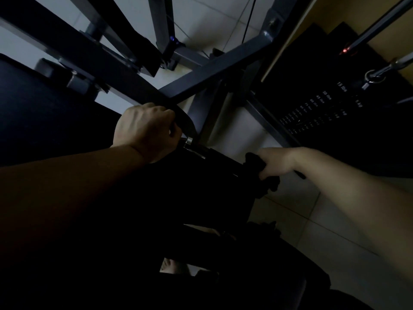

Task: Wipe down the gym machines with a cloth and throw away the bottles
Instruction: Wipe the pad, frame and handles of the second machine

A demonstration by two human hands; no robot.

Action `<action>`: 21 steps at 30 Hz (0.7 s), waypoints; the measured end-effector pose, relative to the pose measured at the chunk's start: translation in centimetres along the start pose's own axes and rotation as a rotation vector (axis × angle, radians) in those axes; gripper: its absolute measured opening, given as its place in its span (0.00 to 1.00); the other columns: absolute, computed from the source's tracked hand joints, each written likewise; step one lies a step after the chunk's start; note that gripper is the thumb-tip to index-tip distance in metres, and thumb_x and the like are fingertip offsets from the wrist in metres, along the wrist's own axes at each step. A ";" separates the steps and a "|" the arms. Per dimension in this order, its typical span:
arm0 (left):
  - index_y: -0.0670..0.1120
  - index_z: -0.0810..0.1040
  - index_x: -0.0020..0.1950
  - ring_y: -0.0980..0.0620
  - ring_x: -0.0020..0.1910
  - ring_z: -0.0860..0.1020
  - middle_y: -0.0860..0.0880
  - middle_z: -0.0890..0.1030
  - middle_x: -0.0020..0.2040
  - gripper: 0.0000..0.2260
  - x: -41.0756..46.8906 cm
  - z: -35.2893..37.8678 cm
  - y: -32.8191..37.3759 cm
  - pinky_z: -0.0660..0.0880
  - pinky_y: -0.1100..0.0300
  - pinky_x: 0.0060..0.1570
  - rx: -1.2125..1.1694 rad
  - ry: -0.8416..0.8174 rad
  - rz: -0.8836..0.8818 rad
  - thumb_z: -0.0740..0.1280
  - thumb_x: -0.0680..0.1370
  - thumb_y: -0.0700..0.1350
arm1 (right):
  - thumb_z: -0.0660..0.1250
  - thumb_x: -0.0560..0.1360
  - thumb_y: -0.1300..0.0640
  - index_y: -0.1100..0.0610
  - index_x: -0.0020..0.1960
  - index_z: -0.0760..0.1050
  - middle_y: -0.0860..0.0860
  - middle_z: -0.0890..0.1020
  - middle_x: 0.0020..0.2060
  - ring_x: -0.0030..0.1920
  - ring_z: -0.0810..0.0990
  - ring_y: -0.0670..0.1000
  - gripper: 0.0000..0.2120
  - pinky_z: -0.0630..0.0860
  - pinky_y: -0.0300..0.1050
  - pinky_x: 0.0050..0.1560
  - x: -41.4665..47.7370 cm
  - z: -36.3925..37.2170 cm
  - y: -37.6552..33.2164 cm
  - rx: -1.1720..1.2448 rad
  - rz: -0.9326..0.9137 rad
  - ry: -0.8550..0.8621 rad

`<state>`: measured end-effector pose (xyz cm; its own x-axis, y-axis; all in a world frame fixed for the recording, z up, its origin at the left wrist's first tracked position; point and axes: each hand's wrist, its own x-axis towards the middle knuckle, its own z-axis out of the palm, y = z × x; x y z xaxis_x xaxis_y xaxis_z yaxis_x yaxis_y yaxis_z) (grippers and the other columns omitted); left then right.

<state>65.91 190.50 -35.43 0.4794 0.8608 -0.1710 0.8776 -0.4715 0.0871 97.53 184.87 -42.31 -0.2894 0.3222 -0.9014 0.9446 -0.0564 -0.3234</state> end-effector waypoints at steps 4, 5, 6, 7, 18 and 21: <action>0.49 0.74 0.40 0.47 0.41 0.76 0.51 0.76 0.37 0.12 0.0 0.0 -0.1 0.73 0.53 0.41 -0.016 -0.013 -0.018 0.59 0.79 0.52 | 0.71 0.77 0.52 0.55 0.44 0.79 0.49 0.83 0.38 0.38 0.82 0.47 0.08 0.74 0.36 0.33 -0.7 1.6 1.0 0.425 0.003 0.225; 0.50 0.74 0.39 0.47 0.41 0.76 0.51 0.76 0.37 0.12 0.1 0.0 0.0 0.74 0.53 0.41 -0.014 -0.016 -0.016 0.58 0.79 0.52 | 0.70 0.78 0.51 0.55 0.46 0.79 0.48 0.83 0.38 0.40 0.82 0.48 0.07 0.74 0.34 0.34 -0.9 1.7 0.5 0.613 -0.024 0.350; 0.50 0.74 0.39 0.47 0.42 0.77 0.51 0.77 0.37 0.12 0.1 0.0 0.0 0.74 0.53 0.42 -0.010 -0.017 -0.010 0.58 0.79 0.53 | 0.69 0.78 0.50 0.54 0.48 0.79 0.47 0.82 0.40 0.43 0.82 0.48 0.07 0.73 0.32 0.35 -1.1 1.6 -0.3 0.787 -0.053 0.462; 0.50 0.73 0.39 0.47 0.42 0.77 0.51 0.77 0.38 0.12 0.0 -0.1 0.0 0.73 0.54 0.42 -0.007 -0.014 -0.006 0.58 0.79 0.53 | 0.67 0.79 0.49 0.52 0.51 0.78 0.46 0.82 0.42 0.46 0.81 0.47 0.08 0.73 0.30 0.37 -1.1 1.2 -1.5 0.925 -0.073 0.508; 0.49 0.74 0.40 0.46 0.42 0.77 0.50 0.79 0.38 0.14 0.0 -0.2 0.0 0.75 0.52 0.43 -0.017 -0.039 -0.001 0.55 0.79 0.54 | 0.65 0.79 0.42 0.61 0.56 0.77 0.57 0.82 0.46 0.48 0.81 0.57 0.21 0.75 0.45 0.46 6.4 -0.4 -12.1 0.744 -0.090 0.510; 0.50 0.70 0.39 0.46 0.42 0.77 0.51 0.77 0.37 0.12 0.0 -0.3 0.0 0.72 0.54 0.42 -0.027 -0.019 0.013 0.56 0.79 0.53 | 0.64 0.82 0.50 0.65 0.63 0.75 0.60 0.80 0.56 0.58 0.78 0.57 0.20 0.68 0.37 0.46 7.1 -0.9 -12.9 0.888 -0.001 0.560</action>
<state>65.88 190.56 -35.16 0.4910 0.8506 -0.1883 0.8711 -0.4773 0.1156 83.47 188.72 -44.30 0.0370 0.7009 -0.7123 0.4261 -0.6558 -0.6232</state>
